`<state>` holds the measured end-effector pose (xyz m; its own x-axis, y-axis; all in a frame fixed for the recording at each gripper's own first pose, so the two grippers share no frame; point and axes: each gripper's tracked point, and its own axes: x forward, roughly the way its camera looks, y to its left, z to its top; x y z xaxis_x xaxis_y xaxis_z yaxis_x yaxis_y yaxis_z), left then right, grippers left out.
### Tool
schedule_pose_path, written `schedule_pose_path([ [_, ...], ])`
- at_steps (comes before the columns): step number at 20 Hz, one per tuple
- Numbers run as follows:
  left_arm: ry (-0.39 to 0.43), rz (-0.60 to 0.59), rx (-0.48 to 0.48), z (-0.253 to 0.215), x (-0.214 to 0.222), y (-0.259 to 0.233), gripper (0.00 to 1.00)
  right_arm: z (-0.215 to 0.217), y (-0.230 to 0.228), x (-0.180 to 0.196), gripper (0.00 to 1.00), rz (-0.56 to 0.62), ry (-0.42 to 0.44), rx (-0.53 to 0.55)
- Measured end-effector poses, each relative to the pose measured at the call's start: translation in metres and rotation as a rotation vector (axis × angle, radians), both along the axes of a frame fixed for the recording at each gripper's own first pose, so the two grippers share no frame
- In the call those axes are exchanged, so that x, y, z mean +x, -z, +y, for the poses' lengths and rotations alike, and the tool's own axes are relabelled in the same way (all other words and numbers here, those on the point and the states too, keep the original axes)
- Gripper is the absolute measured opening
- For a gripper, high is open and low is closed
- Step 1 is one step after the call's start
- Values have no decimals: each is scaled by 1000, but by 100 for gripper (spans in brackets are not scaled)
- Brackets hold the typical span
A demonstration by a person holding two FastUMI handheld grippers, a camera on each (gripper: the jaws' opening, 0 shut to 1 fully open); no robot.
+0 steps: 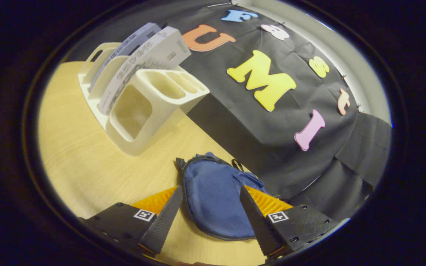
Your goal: Open the schoolbag, grab two books from the bookshelf and put them into the schoolbag.
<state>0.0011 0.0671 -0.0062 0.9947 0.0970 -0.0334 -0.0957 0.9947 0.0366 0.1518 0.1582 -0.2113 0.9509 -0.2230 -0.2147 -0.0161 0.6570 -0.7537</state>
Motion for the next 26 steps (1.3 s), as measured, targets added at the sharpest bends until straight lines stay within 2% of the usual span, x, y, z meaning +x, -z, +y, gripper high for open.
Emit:
schedule_pose_path([
  [1, -6, 3, 1, 2, 0, 1, 99, 2, 12, 7, 88, 21, 5, -22],
  [2, -11, 3, 2, 4, -1, 0, 99, 2, 22, 11, 93, 37, 15, -40],
  [3, -14, 4, 5, 6, 0, 1, 99, -2, 30, 14, 93, 55, 29, -71],
  [4, -20, 5, 6, 8, 0, 1, 99, -6, 27, 17, 99, 36, 49, -102],
  [5, -26, 5, 4, 10, -1, 2, 99, -7, 20, 19, 84, 8, 63, -137],
  [6, -29, 6, 1, 11, 0, 2, 99, -8, 12, 22, 85, -14, 74, -179],
  [7, -29, 9, -2, 12, 1, 3, 99, -10, 12, 26, 91, -13, 82, -222],
  [10, -30, 21, -9, 11, 2, 6, 99, -16, 14, 39, 80, -12, 111, -370],
  [11, -29, 23, -7, 10, 2, 6, 99, -15, 10, 38, 76, -29, 123, -385],
  [12, -28, 23, -4, 9, 2, 6, 99, -14, 11, 38, 75, -31, 131, -379],
  [13, -27, 21, -3, 8, 1, 5, 99, -15, 12, 40, 77, -30, 142, -370],
  [15, -20, 18, -2, 7, 1, 5, 99, -13, 16, 42, 60, -18, 147, -344],
  [16, -18, 18, -1, 6, 2, 5, 99, -13, 16, 42, 43, -18, 147, -342],
  [17, -18, 19, -1, 6, 1, 5, 99, -14, 10, 42, 32, -32, 149, -347],
  [18, -19, 20, -1, 6, 2, 5, 99, -15, 4, 40, 36, -43, 154, -346],
  [19, -19, 21, -2, 5, 2, 5, 99, -16, -1, 39, 20, -54, 157, -335],
  [23, -26, 32, -9, 8, 4, 10, 99, -23, -38, 37, 20, -128, 179, -293],
  [26, -31, 36, -13, 9, 3, 10, 99, -37, -32, 48, 20, -96, 212, -286],
])
